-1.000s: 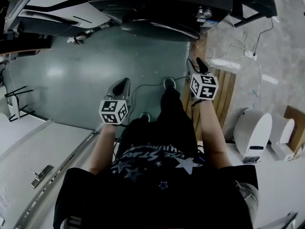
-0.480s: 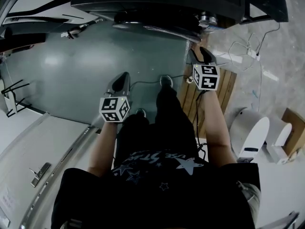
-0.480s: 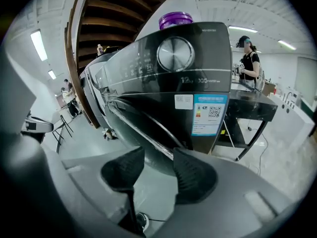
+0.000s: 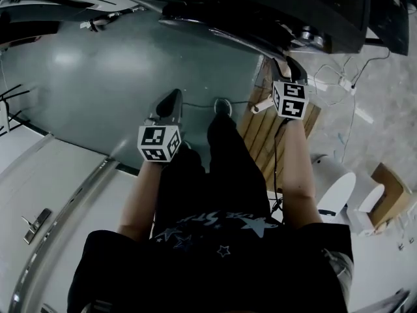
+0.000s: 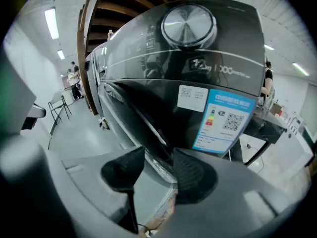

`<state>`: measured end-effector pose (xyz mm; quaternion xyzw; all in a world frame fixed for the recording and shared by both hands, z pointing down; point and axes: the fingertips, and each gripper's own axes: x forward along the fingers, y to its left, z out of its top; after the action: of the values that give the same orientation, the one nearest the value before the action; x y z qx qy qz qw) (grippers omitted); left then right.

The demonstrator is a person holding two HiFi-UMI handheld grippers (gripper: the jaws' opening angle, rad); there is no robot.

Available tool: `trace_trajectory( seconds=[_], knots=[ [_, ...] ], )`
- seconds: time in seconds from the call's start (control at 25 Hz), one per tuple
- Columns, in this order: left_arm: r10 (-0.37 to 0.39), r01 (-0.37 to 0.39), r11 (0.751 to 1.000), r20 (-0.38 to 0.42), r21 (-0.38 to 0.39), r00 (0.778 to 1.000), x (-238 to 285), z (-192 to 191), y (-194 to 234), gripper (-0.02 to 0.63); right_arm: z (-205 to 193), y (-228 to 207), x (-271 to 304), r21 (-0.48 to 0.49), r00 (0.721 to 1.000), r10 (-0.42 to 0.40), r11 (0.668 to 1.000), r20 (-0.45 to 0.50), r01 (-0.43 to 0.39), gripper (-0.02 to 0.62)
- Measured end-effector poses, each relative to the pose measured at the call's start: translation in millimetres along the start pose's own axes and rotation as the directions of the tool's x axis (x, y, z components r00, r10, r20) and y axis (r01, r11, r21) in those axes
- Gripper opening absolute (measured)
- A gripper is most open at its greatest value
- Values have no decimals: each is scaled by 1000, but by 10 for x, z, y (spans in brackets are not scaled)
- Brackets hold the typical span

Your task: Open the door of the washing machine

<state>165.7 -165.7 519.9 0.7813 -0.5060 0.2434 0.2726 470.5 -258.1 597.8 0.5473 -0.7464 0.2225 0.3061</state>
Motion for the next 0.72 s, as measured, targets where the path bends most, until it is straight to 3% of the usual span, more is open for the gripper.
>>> trace_trajectory(
  seconds=[0.36,0.72],
  knots=[
    [27,-27,998,-3,-60,1000,-26,-335,70,12,29,-20,143,-158,1000,-2,987,31,7,177],
    [41,-42,994,-10,-96,999,-90,-545,104,12,-100,93,22,-128,1000,-26,991,3,26,149]
  ],
)
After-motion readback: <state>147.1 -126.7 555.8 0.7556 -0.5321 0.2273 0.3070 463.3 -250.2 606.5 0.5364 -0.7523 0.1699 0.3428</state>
